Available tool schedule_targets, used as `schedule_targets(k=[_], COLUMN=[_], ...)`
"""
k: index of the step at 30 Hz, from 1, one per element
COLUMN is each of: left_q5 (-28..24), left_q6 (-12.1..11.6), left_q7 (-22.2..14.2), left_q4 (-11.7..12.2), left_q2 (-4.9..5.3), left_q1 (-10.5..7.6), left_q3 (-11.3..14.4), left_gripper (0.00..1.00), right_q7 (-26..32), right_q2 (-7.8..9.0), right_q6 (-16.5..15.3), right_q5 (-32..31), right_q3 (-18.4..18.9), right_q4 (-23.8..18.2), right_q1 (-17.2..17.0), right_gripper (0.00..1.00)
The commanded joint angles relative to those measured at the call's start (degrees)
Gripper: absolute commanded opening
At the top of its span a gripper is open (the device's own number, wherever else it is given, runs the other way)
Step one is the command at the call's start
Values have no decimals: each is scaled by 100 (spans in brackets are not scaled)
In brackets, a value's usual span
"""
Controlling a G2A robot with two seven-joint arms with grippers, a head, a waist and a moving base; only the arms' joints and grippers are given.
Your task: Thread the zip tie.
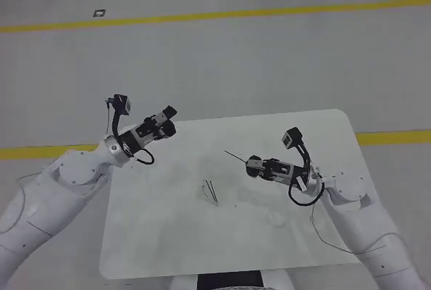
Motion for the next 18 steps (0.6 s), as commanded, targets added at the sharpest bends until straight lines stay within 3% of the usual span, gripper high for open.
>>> schedule_targets(k=[1,5,16,17,18], left_q5=[-282,-793,-825,-1101,-1247], left_q6=[0,0,16,41,0], left_q7=[-1073,-2496,-2586,-2787,-3011], left_q4=[216,528,531,403,445], left_q2=[-106,-404,-435,-472,-493], left_q1=[379,944,991,1041,1020], left_q3=[-560,-1288,-1318,-1213,-1176], left_gripper=[100,100,100,100,100], right_q7=[1,-6,8,54,145], right_q2=[5,7,2,-10,-16], right_q6=[-3,-11,-15,20,-13], right_q5=[2,15,80,209,266], right_q3=[6,-15,-62,-128,-165], right_q4=[4,29,38,58,84], right_q1=[-3,1,30,30,78], right_gripper=[0,0,0,0,0])
